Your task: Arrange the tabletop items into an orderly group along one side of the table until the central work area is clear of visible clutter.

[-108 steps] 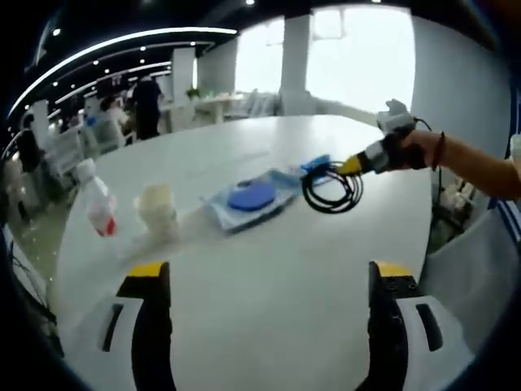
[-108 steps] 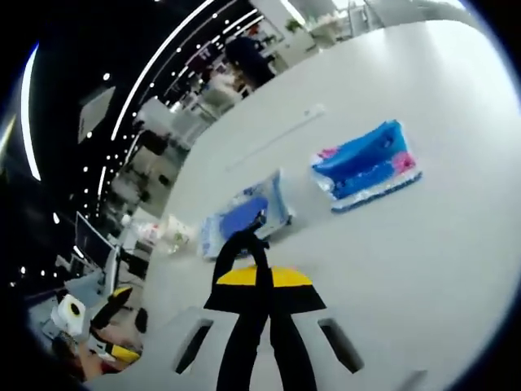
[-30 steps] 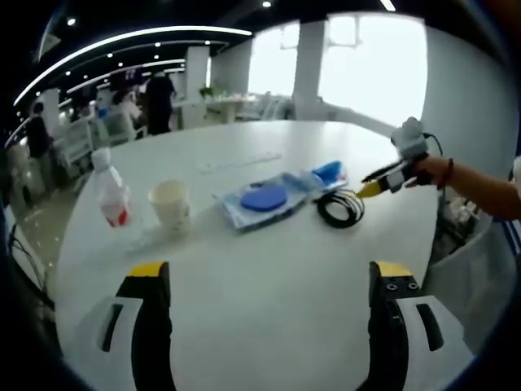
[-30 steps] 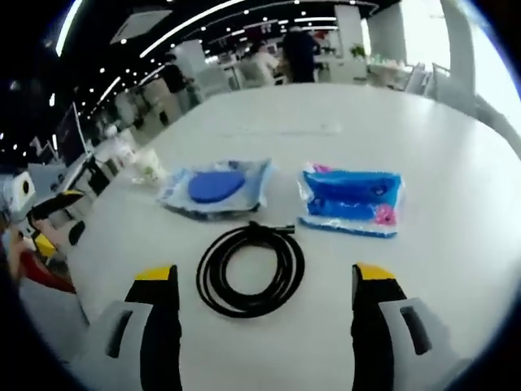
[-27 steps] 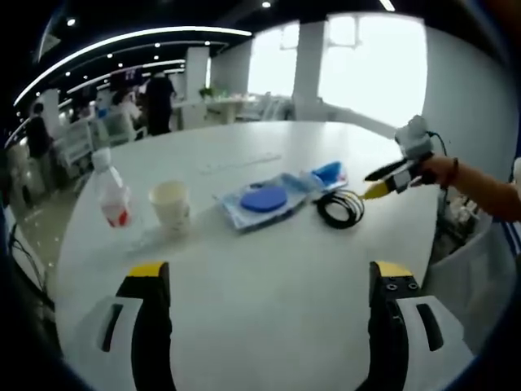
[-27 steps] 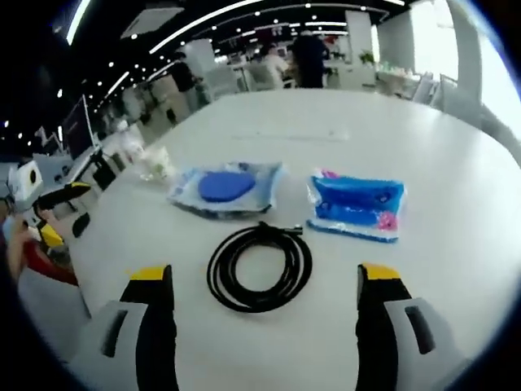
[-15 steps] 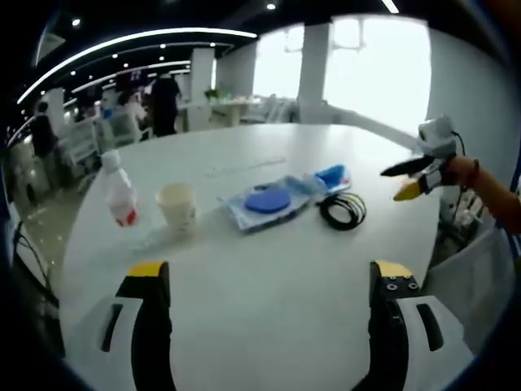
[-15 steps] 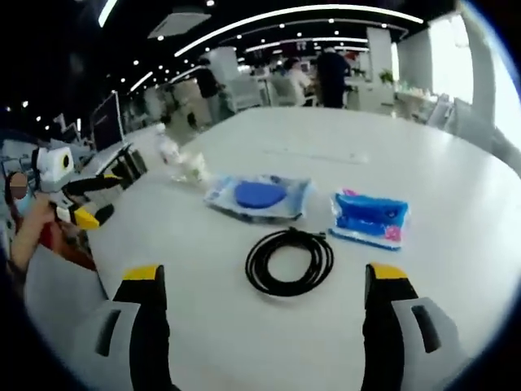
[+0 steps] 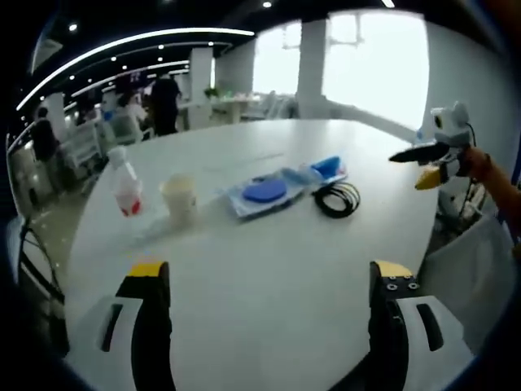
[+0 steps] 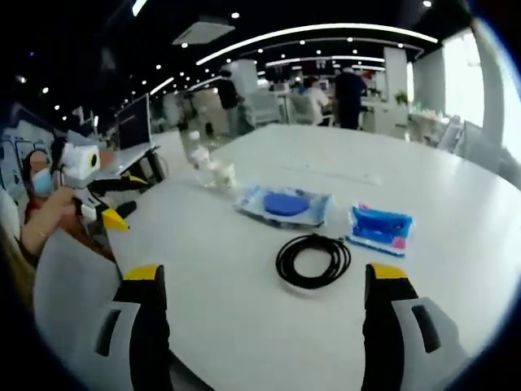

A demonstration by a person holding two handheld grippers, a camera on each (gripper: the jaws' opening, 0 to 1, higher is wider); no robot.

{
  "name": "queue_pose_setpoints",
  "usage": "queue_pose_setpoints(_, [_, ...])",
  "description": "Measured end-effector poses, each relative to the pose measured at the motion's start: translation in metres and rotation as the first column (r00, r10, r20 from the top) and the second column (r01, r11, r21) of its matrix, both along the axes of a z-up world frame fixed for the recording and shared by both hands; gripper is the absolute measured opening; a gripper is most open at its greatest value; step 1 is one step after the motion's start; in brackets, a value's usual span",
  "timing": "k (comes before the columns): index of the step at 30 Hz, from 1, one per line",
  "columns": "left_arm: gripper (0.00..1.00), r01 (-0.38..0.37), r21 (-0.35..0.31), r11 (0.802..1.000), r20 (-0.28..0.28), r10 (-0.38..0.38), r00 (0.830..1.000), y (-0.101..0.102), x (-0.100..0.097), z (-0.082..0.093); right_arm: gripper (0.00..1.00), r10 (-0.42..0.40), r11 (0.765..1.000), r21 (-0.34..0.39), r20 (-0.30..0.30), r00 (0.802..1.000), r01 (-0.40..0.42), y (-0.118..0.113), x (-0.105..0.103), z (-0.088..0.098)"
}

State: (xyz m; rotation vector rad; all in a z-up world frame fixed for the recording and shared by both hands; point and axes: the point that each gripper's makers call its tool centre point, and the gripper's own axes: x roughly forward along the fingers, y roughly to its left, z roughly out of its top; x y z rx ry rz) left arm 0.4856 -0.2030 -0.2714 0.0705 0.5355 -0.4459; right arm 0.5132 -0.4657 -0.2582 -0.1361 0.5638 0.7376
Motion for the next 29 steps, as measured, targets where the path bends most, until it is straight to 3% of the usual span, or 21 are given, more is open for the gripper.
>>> queue_pose_setpoints(14, [0.99, -0.022, -0.039, 0.999, 0.008, 0.022, 1.000, 0.005, -0.001, -0.002, 0.99, -0.012, 1.000, 0.014, -0.006, 1.000, 0.012, 0.004, -0.019, -0.009])
queue_pose_setpoints(29, [0.99, -0.033, -0.053, 0.998, -0.007, 0.033, 0.999, 0.007, 0.000, -0.003, 0.99, -0.053, 0.998, 0.020, 0.009, 0.999, 0.052, -0.002, -0.011, -0.008])
